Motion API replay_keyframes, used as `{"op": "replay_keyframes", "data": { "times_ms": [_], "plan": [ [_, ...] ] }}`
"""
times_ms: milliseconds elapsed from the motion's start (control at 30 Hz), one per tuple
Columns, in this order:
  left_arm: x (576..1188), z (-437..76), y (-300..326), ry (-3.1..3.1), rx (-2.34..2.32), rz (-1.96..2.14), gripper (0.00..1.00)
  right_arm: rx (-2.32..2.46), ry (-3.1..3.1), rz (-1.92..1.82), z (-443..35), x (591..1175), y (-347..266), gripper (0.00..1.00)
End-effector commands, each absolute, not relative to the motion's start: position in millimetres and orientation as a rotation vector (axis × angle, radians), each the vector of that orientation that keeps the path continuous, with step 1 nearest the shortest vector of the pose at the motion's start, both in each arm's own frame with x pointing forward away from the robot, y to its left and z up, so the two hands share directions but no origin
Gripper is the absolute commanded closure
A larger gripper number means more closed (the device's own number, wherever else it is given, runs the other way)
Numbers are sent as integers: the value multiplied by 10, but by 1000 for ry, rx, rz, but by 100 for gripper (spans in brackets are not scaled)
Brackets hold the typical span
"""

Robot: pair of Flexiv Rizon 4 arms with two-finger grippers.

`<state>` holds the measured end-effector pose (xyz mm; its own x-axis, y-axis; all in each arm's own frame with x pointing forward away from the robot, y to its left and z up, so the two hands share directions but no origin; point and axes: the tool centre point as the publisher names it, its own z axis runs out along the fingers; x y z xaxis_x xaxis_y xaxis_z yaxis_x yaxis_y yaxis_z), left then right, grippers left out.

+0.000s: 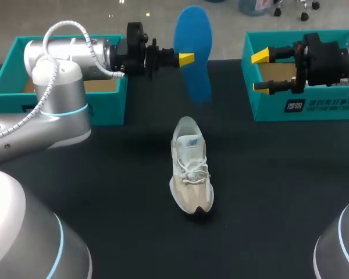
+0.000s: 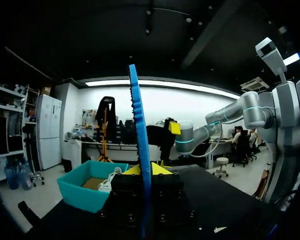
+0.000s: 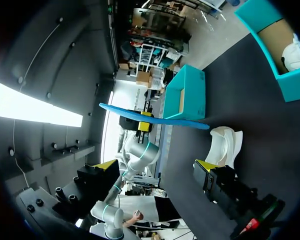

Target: Take the shoe out of the shoebox, open the shoe tongue, remove and reinsert the insole, then place the shoe into the shoebox

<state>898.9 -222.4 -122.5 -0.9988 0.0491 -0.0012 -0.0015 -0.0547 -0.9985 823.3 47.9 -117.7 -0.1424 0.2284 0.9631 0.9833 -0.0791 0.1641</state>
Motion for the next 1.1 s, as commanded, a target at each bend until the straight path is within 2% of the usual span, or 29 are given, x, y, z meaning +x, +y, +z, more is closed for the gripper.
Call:
{"op": "replay_keyframes", "data": {
  "times_ms": [33, 667, 900, 1100],
  "plan": [
    [9076, -1194, -2202, -2615, -1279, 2357, 100, -1374, -1446, -1284, -1175, 8236, 492, 0],
    [9096, -1207, -2197, -2655, -1283, 2386, 100, -1374, -1446, -1284, -1175, 8236, 492, 0],
    [9190, -1269, -2201, -2682, -1738, 2476, 100, -1374, -1446, -1284, -1175, 8236, 492, 0],
    [9188, -1235, -2227, -2531, -1915, 2570, 100, -1374, -1446, -1284, -1175, 8236, 492, 0]
  ]
}}
